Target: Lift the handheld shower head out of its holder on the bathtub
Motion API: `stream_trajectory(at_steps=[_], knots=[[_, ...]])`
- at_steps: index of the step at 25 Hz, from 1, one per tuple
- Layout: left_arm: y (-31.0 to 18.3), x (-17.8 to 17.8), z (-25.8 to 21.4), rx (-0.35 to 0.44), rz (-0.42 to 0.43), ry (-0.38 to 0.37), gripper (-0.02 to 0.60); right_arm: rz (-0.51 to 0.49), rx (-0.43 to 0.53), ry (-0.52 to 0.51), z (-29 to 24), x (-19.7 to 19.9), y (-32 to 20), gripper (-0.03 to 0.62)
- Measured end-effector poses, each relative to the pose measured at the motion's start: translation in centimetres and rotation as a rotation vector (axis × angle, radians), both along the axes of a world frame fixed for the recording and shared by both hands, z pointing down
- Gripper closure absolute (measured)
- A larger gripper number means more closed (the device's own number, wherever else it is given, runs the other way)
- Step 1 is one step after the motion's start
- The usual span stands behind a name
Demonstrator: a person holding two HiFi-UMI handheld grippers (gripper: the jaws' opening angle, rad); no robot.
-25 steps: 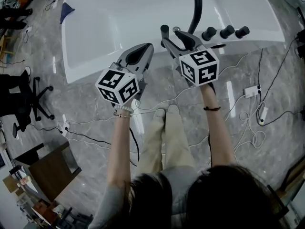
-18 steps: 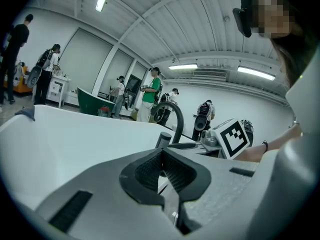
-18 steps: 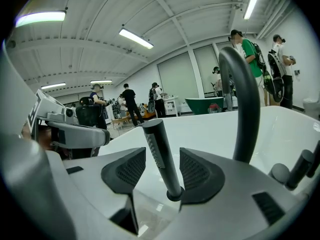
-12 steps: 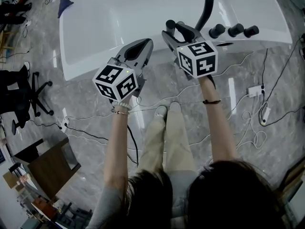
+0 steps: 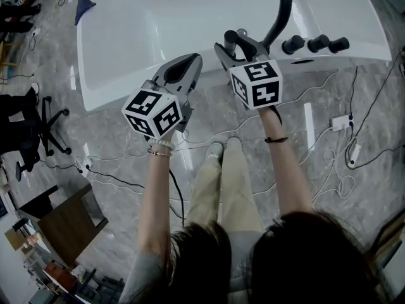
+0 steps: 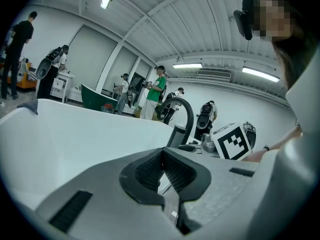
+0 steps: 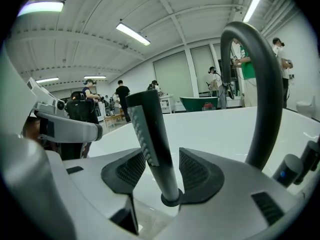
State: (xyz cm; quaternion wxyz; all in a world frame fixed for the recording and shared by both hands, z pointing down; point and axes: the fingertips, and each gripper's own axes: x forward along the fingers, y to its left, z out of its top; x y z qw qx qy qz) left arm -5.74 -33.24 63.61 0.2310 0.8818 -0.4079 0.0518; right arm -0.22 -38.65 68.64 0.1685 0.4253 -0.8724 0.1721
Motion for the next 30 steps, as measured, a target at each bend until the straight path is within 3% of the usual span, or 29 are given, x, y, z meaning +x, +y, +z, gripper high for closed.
stream_trajectory(at_steps=[11,30], knots=[[-0.3,-0.1,0.3,-0.006,0.004,0.011,0.575,0.027,0.003,0.078,0.3,0.2,-0.3,0.462],[1.5,1.9,-7.0,0.034,0.042,0.038,0.575,0.032,0.061,0.068,-9.4,1.2,2.7,0.464]])
